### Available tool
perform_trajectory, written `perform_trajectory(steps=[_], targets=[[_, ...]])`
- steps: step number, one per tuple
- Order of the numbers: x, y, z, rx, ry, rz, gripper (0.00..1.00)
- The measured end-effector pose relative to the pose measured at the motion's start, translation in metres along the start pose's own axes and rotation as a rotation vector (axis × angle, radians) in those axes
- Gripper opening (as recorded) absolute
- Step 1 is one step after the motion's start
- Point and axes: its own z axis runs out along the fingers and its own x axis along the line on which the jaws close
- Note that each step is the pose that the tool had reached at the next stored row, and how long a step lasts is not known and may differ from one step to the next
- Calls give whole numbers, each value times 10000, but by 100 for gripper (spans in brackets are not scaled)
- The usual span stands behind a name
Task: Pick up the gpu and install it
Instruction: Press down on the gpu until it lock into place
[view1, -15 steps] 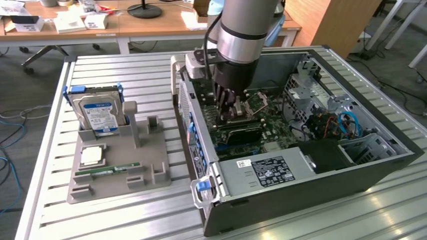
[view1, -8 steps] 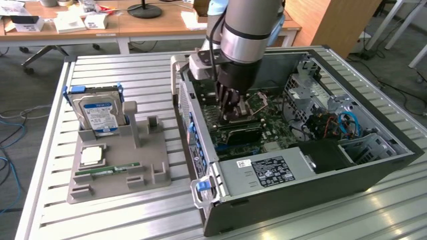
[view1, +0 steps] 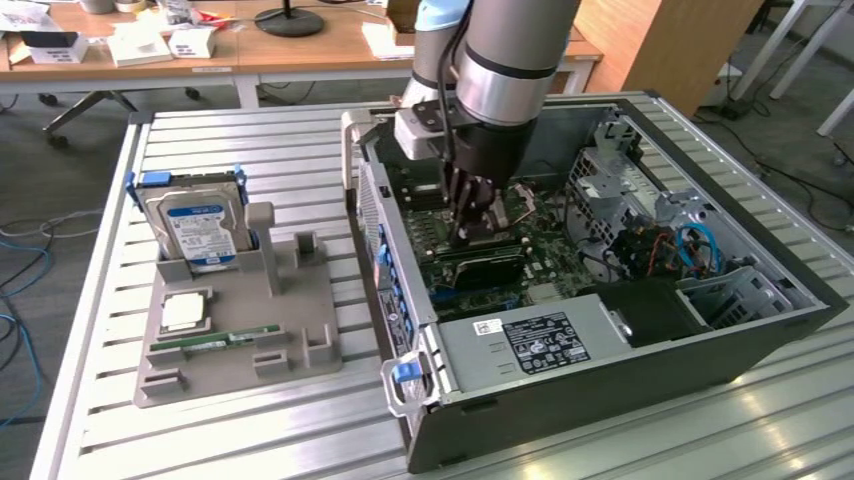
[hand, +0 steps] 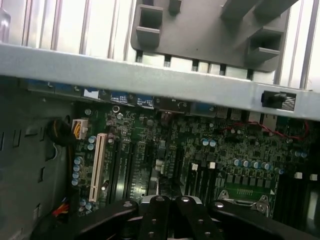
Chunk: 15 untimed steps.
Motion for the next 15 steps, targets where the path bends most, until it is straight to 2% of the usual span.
perform_trajectory(steps=[3, 15], targets=[[5, -36, -1, 1, -2, 71, 11], [9, -87, 1, 14, -23, 779, 11]])
